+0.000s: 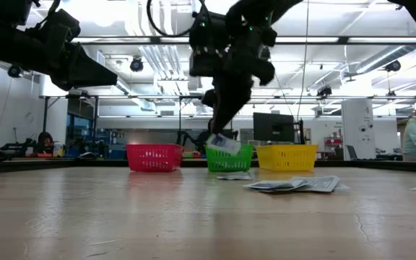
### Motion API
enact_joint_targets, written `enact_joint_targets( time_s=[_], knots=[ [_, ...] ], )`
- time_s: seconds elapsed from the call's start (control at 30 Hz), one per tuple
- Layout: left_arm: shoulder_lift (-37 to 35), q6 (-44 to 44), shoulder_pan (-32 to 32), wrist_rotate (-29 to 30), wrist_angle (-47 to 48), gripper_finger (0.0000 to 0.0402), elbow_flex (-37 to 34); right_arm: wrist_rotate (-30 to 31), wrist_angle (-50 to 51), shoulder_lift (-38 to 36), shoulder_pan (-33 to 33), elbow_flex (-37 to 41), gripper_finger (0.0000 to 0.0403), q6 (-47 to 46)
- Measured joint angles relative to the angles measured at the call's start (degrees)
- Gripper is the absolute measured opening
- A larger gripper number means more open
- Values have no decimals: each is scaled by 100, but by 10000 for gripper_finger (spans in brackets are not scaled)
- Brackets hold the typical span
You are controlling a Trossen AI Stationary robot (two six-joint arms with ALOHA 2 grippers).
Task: Pick & Place First Aid Supplies
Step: Put the alcohol pad into the green basket
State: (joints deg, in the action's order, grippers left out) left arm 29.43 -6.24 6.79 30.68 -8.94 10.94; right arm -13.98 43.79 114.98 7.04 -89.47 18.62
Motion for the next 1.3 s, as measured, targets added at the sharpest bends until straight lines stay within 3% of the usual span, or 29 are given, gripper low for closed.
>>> enact_joint_targets(
  time_s=[0.6,0.7,0.87,1.1,1.2,1.3],
  knots=[
    [2,2,0,-3,1,133,0,543,2527,-4,589,-1599,8,533],
    [2,2,0,-2,0,133,0,1055,2781,-4,673,-1685,8,591],
    [2,2,0,-1,-1,133,0,1686,2495,-4,867,-1766,8,955],
    [2,2,-2,-1,1,133,0,2559,999,-6,1222,-1657,8,1565],
    [2,2,-2,-1,1,133,0,2510,567,26,1374,-1553,8,1653],
    [2,2,-2,-1,1,133,0,1957,531,39,1581,-1395,8,1608]
  ],
)
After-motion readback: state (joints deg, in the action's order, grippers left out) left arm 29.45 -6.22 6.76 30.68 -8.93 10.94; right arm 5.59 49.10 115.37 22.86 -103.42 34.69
